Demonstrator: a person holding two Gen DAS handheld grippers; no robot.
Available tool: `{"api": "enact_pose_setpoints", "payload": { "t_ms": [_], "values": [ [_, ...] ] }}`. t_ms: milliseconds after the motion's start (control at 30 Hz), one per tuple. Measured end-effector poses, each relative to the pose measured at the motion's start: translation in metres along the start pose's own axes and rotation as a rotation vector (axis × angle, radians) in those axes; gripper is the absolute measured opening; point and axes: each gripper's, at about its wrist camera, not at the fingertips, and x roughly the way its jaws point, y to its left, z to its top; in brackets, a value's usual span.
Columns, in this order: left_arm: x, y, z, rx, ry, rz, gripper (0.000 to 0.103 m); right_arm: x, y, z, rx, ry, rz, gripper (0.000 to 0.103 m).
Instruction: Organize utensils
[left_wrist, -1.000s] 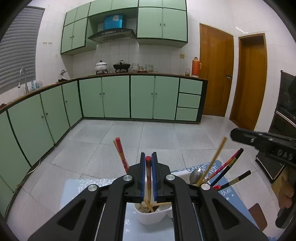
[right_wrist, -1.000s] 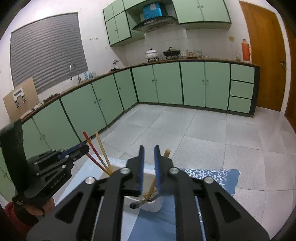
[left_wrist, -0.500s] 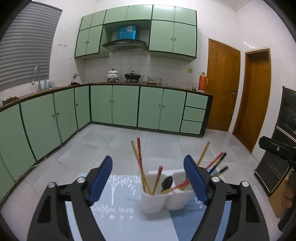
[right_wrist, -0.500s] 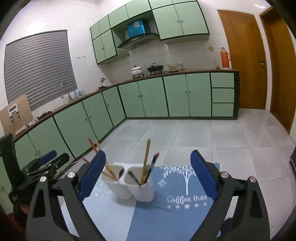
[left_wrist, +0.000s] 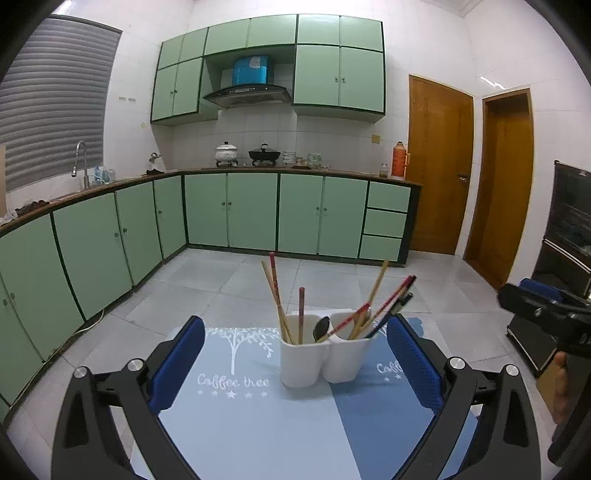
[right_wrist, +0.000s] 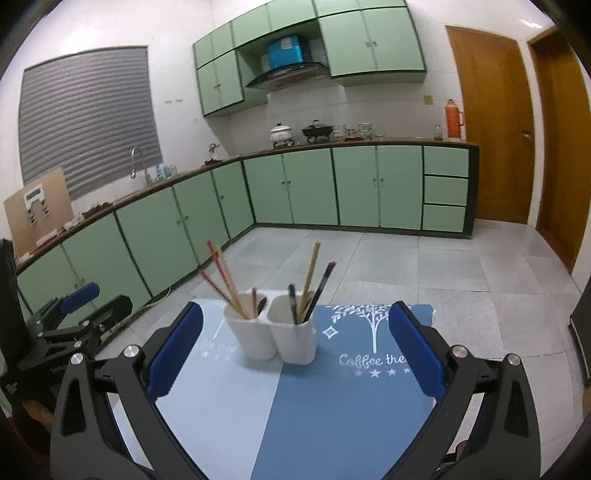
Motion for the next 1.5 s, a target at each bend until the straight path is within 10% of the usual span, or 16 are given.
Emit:
{"api": "enact_pose_setpoints", "payload": {
  "t_ms": [1500],
  "values": [
    [-0.061,-0.003,-0.034,0.005,0.027,0.001,0.097,-0.025,0.039,-0.027,-0.080,0.053,0.074,0.098]
  ]
}}
